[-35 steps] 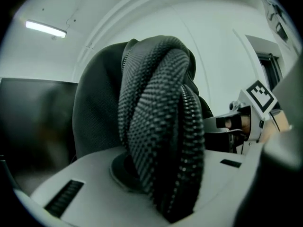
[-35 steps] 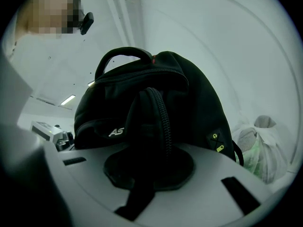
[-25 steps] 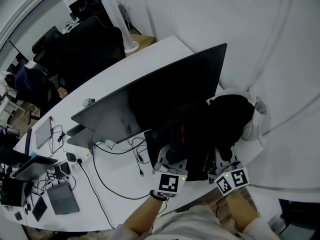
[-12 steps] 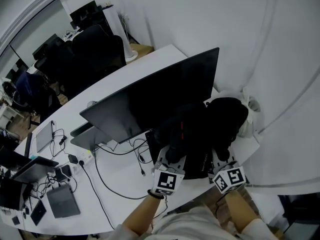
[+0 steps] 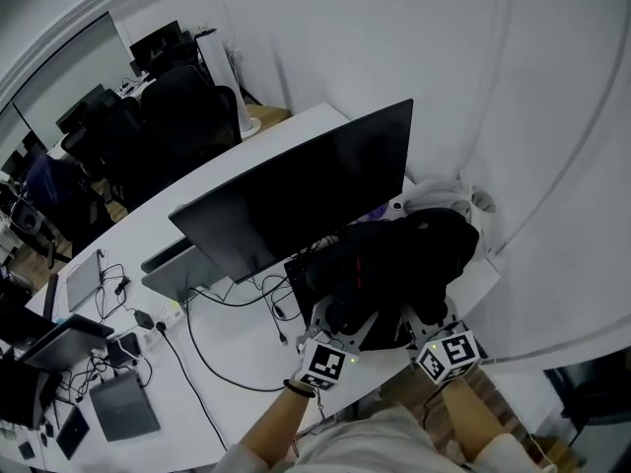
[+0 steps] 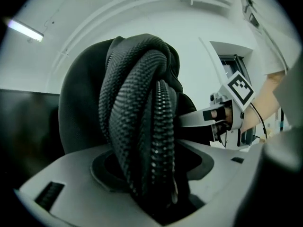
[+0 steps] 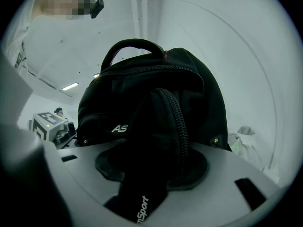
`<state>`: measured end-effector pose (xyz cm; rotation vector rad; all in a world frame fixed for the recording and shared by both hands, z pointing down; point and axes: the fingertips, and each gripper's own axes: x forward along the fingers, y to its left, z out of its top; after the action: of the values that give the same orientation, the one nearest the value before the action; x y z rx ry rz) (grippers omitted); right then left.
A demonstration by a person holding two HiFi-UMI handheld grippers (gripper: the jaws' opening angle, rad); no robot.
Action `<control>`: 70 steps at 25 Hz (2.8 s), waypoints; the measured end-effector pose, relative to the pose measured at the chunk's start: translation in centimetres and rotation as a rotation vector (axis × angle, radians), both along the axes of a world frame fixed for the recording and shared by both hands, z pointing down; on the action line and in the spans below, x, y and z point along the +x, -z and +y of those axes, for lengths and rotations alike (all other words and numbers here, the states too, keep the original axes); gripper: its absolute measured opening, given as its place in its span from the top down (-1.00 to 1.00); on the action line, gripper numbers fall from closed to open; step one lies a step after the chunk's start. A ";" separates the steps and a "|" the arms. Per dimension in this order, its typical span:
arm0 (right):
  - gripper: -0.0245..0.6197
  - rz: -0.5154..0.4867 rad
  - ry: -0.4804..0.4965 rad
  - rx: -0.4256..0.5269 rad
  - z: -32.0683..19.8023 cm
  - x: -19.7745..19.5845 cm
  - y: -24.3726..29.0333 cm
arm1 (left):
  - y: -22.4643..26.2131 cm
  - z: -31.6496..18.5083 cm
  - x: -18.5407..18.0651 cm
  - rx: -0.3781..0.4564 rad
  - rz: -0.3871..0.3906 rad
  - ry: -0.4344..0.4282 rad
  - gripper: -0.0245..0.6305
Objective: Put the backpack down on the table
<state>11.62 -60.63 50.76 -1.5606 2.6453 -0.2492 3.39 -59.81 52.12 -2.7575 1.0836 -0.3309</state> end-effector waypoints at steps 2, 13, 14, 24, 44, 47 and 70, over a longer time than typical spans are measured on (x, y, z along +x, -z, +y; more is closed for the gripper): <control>0.35 0.014 -0.011 -0.003 1.0 -0.1 -0.2 | -0.6 1.1 -0.4 -0.002 -0.023 -0.004 0.14; 0.34 0.065 -0.081 -0.012 5.8 -1.0 -1.1 | -0.6 5.6 -2.8 0.039 -0.052 -0.024 0.13; 0.33 0.070 -0.086 -0.010 6.2 -1.0 -1.2 | -0.7 6.0 -2.9 0.043 -0.052 -0.026 0.13; 0.31 0.120 -0.116 -0.017 9.4 -1.0 -2.1 | -1.6 9.1 -4.2 0.046 -0.086 -0.039 0.10; 0.31 0.103 -0.088 -0.023 19.4 3.0 -3.1 | -4.6 17.9 -9.3 0.031 -0.179 0.210 0.10; 0.31 0.096 -0.074 -0.015 22.6 3.5 -3.0 | -4.1 20.9 -9.3 0.040 -0.160 0.253 0.10; 0.76 -0.004 -0.061 0.089 45.4 6.8 1.9 | 2.6 43.8 -10.1 0.119 0.095 0.416 0.90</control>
<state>18.39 -15.27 48.87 -1.6086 2.5628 -0.1295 -6.71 -16.04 49.53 -2.4496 1.6447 -0.1770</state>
